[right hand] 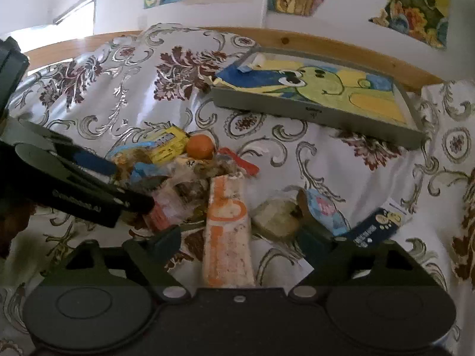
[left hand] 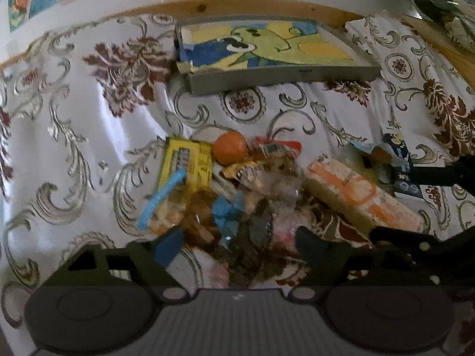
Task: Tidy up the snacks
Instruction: 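Lower the right tool onto the orange-and-white wafer bar while the left tool lowers onto the dark wrapped snack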
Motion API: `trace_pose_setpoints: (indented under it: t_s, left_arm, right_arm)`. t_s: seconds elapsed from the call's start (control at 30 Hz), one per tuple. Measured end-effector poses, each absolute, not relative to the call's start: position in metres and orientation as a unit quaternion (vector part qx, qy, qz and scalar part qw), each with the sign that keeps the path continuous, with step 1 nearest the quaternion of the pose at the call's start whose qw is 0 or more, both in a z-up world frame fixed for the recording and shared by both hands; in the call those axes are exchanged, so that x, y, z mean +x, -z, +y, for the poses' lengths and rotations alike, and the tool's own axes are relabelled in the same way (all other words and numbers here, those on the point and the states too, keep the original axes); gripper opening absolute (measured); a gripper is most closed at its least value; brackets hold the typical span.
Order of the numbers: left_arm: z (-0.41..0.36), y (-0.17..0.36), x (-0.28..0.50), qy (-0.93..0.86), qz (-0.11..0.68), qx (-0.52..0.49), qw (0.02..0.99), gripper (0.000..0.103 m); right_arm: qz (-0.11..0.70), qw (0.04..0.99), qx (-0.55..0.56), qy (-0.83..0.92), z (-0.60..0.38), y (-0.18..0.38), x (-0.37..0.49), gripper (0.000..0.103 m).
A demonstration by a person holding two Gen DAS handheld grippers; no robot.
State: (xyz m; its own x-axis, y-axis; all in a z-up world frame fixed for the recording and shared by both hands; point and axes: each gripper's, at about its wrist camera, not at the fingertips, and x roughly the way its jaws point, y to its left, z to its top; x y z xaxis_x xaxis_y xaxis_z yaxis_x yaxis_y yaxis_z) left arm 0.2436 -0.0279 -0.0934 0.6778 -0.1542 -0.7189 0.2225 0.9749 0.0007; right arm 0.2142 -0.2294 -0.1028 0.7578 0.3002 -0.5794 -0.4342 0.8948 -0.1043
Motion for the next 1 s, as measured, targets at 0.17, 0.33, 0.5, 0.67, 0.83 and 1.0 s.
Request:
trace_pose_setpoints:
  t_s: [0.17,0.33,0.5,0.67,0.83,1.0]
  left_arm:
    - [-0.031,0.1,0.242,0.108,0.394,0.05,0.911,0.074]
    - [-0.031,0.101,0.244,0.103,0.4,0.053,0.909,0.066]
    - [-0.032,0.101,0.243,0.096,0.401,0.053,0.909,0.059]
    - [-0.04,0.101,0.235,0.094,0.399,0.067,0.91,0.059]
    - [-0.041,0.098,0.234,0.09,0.398,0.06,0.911,0.059]
    - [-0.042,0.103,0.242,0.095,0.413,0.059,0.904,0.061]
  right_arm:
    - [0.284,0.93,-0.122,-0.2,-0.226,0.106,0.216,0.081]
    - [0.29,0.929,-0.124,-0.195,-0.224,0.111,0.219,0.076]
    - [0.302,0.924,-0.127,-0.198,-0.223,0.115,0.222,0.058]
    - [0.319,0.918,-0.125,-0.199,-0.222,0.119,0.224,0.045]
    - [0.324,0.916,-0.125,-0.199,-0.221,0.12,0.224,0.039]
    - [0.321,0.918,-0.122,-0.201,-0.222,0.122,0.225,0.038]
